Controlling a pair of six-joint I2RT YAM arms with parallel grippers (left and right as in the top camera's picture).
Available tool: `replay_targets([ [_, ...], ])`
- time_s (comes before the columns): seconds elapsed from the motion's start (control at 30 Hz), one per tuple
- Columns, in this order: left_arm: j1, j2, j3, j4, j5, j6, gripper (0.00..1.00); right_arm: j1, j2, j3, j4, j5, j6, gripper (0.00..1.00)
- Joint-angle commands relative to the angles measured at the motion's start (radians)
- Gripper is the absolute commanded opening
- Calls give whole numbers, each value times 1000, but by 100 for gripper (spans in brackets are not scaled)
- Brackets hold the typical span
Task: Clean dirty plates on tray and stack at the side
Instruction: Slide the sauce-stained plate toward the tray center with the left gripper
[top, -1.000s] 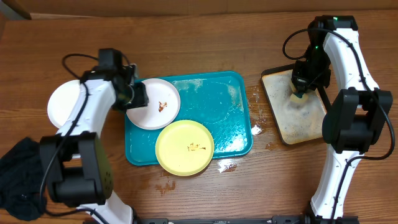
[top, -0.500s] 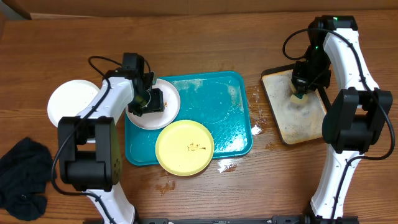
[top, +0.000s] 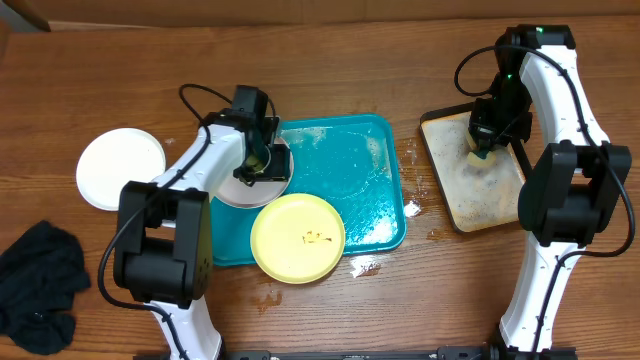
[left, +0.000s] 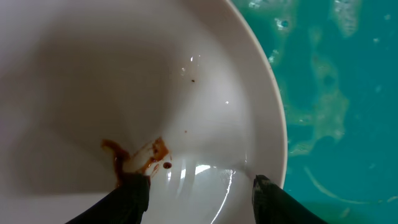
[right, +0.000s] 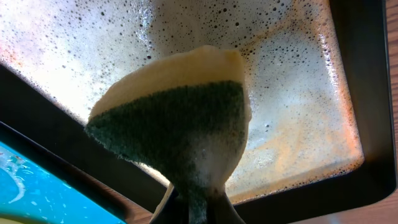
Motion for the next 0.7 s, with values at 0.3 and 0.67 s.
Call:
replay_targets([
  [0.3, -42, 40, -1, 3, 13, -8, 56, 0, -36, -2, -2, -6, -7, 4],
  [0.67, -69, 40, 79, -22, 1, -23, 70, 0, -36, -2, -3, -6, -8, 4],
])
